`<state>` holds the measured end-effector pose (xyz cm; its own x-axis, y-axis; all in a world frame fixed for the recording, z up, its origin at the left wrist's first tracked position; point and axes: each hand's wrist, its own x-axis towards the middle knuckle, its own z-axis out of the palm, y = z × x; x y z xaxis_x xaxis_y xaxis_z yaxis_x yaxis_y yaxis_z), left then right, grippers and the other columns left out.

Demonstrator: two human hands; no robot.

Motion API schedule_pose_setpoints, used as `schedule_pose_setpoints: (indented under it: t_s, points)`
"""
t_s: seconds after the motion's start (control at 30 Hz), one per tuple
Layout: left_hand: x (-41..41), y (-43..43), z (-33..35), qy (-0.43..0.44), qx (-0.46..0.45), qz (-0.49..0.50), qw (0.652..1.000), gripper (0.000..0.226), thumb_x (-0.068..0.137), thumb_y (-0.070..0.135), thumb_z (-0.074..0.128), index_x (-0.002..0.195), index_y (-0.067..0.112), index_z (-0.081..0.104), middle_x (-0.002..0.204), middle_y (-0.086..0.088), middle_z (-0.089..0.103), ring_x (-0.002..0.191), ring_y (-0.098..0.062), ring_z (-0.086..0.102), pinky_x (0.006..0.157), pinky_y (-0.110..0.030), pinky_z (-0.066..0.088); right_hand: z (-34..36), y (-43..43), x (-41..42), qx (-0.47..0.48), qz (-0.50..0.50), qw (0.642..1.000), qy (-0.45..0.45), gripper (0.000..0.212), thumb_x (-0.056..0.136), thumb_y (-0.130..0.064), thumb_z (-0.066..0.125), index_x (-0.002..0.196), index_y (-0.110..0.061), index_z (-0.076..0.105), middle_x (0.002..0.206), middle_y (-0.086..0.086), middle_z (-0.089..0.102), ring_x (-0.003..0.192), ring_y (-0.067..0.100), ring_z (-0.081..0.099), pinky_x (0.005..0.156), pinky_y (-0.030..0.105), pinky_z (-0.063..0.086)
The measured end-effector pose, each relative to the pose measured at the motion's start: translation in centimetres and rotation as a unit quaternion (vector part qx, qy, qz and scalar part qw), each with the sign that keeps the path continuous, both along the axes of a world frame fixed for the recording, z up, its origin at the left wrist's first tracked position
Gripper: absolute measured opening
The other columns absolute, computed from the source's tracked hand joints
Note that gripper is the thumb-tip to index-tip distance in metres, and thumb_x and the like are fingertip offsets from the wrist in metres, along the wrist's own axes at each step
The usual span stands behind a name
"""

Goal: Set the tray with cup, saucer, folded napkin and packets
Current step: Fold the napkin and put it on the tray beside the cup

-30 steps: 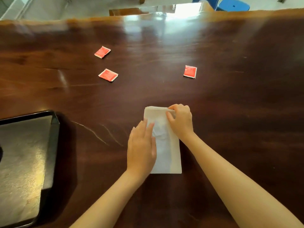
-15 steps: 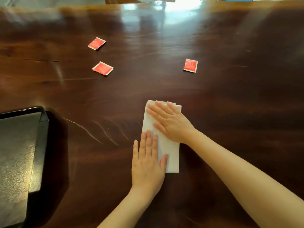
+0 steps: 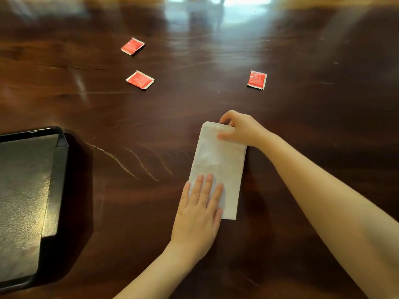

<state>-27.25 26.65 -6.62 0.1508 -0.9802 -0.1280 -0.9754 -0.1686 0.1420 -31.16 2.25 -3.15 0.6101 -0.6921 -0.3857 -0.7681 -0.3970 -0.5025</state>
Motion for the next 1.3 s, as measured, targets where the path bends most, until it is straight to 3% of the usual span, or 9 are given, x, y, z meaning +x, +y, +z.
schedule_pose_setpoints:
  t_s: [0.2,0.37,0.47,0.57,0.7,0.87,0.97,1.13,1.3]
  points:
    - [1.3,-0.4,1.4,0.048,-0.017,-0.01,0.999,0.05,0.085,0.041,0.052,0.133,0.025,0.05,0.143,-0.004,0.047,0.13,-0.024,0.046,0.104,-0.043,0.037,3.9,1.5,0.2,-0.046,0.052,0.998,-0.004,0.02,0.081,-0.024,0.063,0.098,-0.014,0.065,0.095,0.004,0.064,0.08,0.018,0.055,0.068,0.031,0.045]
    - [2.7,-0.5,1.1,0.138,-0.024,-0.007,0.99,0.055,0.091,0.039,0.045,0.143,0.029,0.03,0.154,0.006,0.028,0.139,-0.018,0.027,0.11,-0.038,0.022,5.3,7.0,-1.7,-0.145,0.089,0.981,-0.093,0.02,0.084,-0.02,0.062,0.103,-0.016,0.064,0.095,0.0,0.061,0.083,0.015,0.054,0.071,0.03,0.047]
    - [3.7,-0.6,1.0,0.178,-0.043,0.0,0.983,0.047,0.091,0.031,0.051,0.137,0.025,0.042,0.152,0.003,0.031,0.136,-0.02,0.029,0.109,-0.039,0.027,5.0,9.8,-3.3,-0.213,0.105,0.965,-0.107,0.022,0.083,-0.013,0.063,0.105,-0.012,0.065,0.098,0.004,0.063,0.089,0.021,0.055,0.074,0.035,0.049]
    - [4.8,0.4,0.7,0.185,-0.088,0.054,0.977,0.046,0.082,0.022,0.066,0.125,0.016,0.054,0.14,-0.005,0.046,0.129,-0.024,0.038,0.103,-0.041,0.037,4.3,12.3,-4.9,-0.237,0.112,0.954,-0.143,0.02,0.079,-0.003,0.066,0.098,-0.008,0.068,0.091,0.008,0.066,0.085,0.027,0.059,0.069,0.041,0.051]
    - [5.2,1.8,0.5,0.195,-0.144,0.131,0.961,0.038,0.079,0.024,0.07,0.114,0.015,0.06,0.118,-0.002,0.058,0.114,-0.021,0.047,0.094,-0.034,0.035,2.4,15.3,-6.9,-0.25,0.107,0.947,-0.172,0.024,0.078,-0.003,0.065,0.098,-0.013,0.07,0.096,0.003,0.068,0.093,0.022,0.06,0.081,0.036,0.049]
    - [5.4,1.8,1.5,0.413,-0.142,0.28,0.855,0.019,0.092,0.02,0.053,0.105,0.03,0.061,0.089,0.018,0.065,0.082,-0.001,0.06,0.067,-0.019,0.049,-0.9,17.6,-8.0,-0.27,0.094,0.945,-0.158,0.025,0.079,-0.013,0.067,0.103,-0.018,0.07,0.105,0.003,0.068,0.102,0.021,0.059,0.098,0.036,0.038]
    - [5.2,1.1,2.2,0.487,-0.11,0.33,0.801,0.023,0.089,0.032,0.055,0.112,0.03,0.056,0.083,0.01,0.067,0.067,-0.002,0.065,0.049,-0.014,0.049,-2.3,18.1,-8.5,-0.269,0.074,0.946,-0.167,0.029,0.075,-0.013,0.073,0.104,-0.016,0.07,0.108,0.005,0.068,0.108,0.018,0.051,0.1,0.037,0.036]
    - [4.2,0.6,2.7,0.405,-0.054,0.306,0.86,0.049,0.08,0.036,0.068,0.124,0.027,0.048,0.092,0.012,0.059,0.075,-0.009,0.061,0.065,-0.027,0.056,-3.1,19.2,-9.2,-0.231,0.056,0.957,-0.168,0.035,0.083,-0.032,0.062,0.114,-0.017,0.064,0.12,0.004,0.062,0.12,0.016,0.046,0.107,0.04,0.036]
    - [3.1,0.6,2.8,0.369,-0.081,0.3,0.876,0.041,0.079,0.023,0.07,0.116,0.025,0.054,0.092,0.012,0.056,0.071,-0.007,0.058,0.057,-0.01,0.041,-3.5,20.4,-10.3,-0.254,-0.092,0.947,-0.174,0.043,0.08,-0.03,0.066,0.119,-0.014,0.057,0.119,0.009,0.058,0.117,0.017,0.043,0.098,0.035,0.043]
